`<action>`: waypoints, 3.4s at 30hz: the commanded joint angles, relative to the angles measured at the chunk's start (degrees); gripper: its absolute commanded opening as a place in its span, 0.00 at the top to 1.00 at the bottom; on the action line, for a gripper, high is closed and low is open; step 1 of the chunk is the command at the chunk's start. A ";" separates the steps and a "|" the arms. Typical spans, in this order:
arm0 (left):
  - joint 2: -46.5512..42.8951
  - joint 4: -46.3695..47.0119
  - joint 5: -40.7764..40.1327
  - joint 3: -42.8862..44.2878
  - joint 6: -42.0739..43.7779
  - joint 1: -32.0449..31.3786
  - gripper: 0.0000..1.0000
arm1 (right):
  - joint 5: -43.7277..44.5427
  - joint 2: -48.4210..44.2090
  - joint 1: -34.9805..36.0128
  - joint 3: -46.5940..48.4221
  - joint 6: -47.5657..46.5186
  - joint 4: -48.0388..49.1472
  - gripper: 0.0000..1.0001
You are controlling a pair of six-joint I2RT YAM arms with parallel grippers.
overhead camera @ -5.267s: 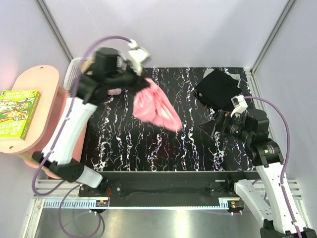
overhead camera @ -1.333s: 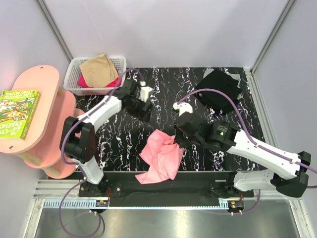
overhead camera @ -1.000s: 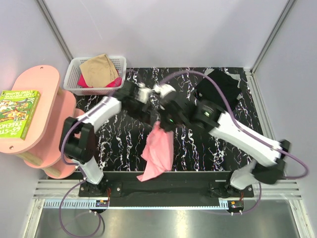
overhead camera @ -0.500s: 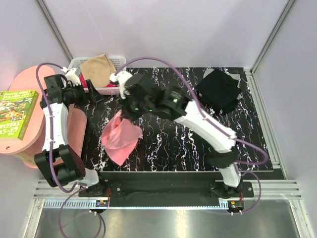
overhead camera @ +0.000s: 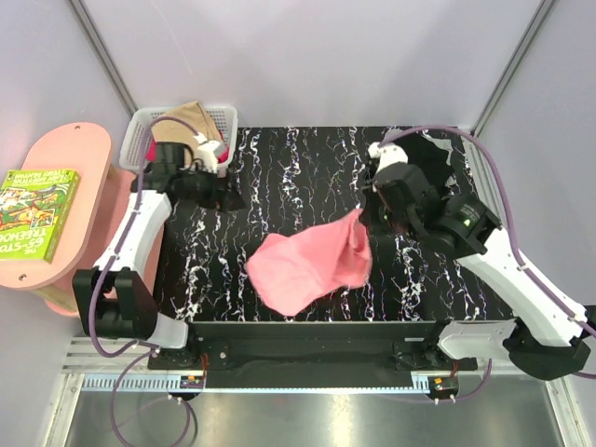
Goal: Fold and stack the t-shirts
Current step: Flatten the tshirt out
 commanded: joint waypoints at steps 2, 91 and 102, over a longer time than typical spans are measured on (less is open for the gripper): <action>-1.29 -2.53 -7.46 -2.42 9.81 -12.52 0.14 | 1.16 0.28 -0.34 -9.22 6.28 1.19 1.00; 5.19 -17.23 -26.19 -1.29 36.27 -25.66 1.00 | -12.89 2.44 -31.60 -24.25 3.30 19.80 1.00; 22.18 -3.51 -39.54 8.21 36.89 -19.49 0.16 | -18.34 23.12 -38.75 -14.86 -1.19 27.03 1.00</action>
